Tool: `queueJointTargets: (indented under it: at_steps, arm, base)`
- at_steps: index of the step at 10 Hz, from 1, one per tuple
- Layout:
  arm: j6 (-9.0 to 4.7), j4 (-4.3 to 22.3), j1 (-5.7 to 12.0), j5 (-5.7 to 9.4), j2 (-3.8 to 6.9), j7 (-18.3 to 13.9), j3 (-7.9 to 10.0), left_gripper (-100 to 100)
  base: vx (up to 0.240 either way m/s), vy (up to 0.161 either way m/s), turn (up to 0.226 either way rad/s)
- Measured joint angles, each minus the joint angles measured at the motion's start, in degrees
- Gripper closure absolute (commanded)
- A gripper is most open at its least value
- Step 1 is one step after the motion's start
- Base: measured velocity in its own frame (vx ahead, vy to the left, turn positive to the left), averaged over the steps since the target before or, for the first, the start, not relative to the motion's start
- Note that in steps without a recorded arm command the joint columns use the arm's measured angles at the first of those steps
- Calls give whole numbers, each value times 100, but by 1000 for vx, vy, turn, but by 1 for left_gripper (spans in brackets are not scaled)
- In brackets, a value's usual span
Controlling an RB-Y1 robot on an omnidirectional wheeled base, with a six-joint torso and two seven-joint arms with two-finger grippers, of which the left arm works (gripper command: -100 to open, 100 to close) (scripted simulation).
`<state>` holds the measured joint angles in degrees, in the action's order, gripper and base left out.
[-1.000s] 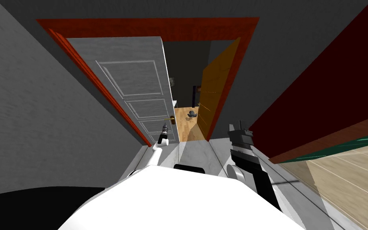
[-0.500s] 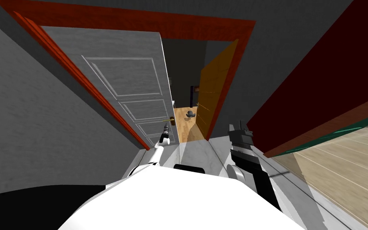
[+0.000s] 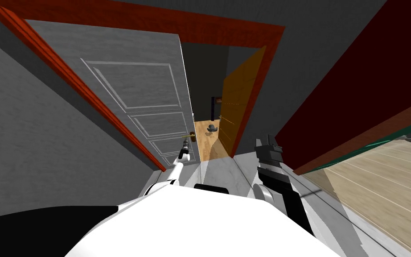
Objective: Push the door open
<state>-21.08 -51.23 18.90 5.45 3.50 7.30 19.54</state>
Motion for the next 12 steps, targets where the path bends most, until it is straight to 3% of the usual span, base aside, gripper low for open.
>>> queueJointTargets:
  at_steps: [6, 7, 12]
  arm:
    - [-24, 65, 15, 23, 45, -20, 50, -100]
    - [-24, 65, 17, 24, 46, -20, 51, 100]
    - [-26, 49, 47, 26, 65, -22, 58, 100]
  base:
    - [180, 49, -18]
    - [-13, -3, 5]
    - [-8, -2, -3]
